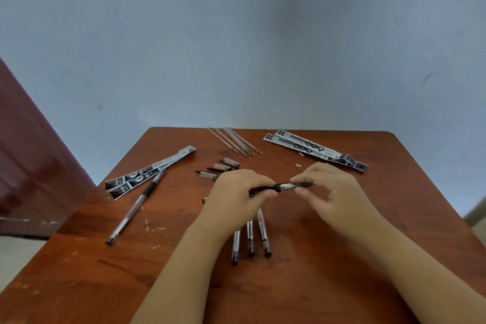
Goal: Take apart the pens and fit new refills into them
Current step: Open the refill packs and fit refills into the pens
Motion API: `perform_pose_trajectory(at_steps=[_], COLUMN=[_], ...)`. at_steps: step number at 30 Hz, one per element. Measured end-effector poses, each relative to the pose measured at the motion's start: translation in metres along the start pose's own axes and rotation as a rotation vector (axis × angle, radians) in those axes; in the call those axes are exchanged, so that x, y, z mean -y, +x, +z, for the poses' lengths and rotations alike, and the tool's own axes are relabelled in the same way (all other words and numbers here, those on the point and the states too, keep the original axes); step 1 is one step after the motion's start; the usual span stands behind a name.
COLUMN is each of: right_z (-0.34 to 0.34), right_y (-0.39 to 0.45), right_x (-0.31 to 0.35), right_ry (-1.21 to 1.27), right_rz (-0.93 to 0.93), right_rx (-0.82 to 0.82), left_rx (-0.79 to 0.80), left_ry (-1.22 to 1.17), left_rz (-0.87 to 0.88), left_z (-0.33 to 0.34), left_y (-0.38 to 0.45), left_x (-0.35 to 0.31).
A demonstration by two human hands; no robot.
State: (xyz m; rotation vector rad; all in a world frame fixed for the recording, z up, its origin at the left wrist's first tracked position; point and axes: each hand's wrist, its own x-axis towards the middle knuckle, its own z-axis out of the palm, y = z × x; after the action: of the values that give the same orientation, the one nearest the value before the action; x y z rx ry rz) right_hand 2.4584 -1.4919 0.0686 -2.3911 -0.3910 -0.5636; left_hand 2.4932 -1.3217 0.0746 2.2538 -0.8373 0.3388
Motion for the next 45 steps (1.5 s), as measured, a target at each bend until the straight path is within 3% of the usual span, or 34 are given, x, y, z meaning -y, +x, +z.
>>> perform_pose_trajectory(at_steps=[6, 12, 21, 25, 33, 45], right_z=[-0.011, -0.015, 0.008, 0.011, 0.024, 0.025], right_y=[0.000, 0.000, -0.003, -0.004, -0.002, -0.003], right_x=[-0.005, -0.001, -0.010, -0.013, -0.013, -0.007], right_ry=[0.043, 0.114, 0.011, 0.005, -0.429, -0.464], right_rz=[-0.007, -0.081, -0.068, 0.069, 0.199, 0.205], right_rx=[0.123, 0.090, -0.078, 0.018, 0.521, 0.524], left_rx=[0.065, 0.010, -0.095, -0.156, -0.156, -0.162], left_ry=[-0.056, -0.125, 0.078, 0.168, 0.412, 0.693], left_rz=[0.054, 0.076, 0.022, -0.142, -0.615, -0.759], left_z=[0.001, 0.003, 0.005, -0.002, -0.051, -0.058], left_y=[-0.001, -0.002, 0.000, -0.009, -0.054, -0.052], left_x=[-0.004, -0.003, -0.002, 0.001, 0.045, 0.066])
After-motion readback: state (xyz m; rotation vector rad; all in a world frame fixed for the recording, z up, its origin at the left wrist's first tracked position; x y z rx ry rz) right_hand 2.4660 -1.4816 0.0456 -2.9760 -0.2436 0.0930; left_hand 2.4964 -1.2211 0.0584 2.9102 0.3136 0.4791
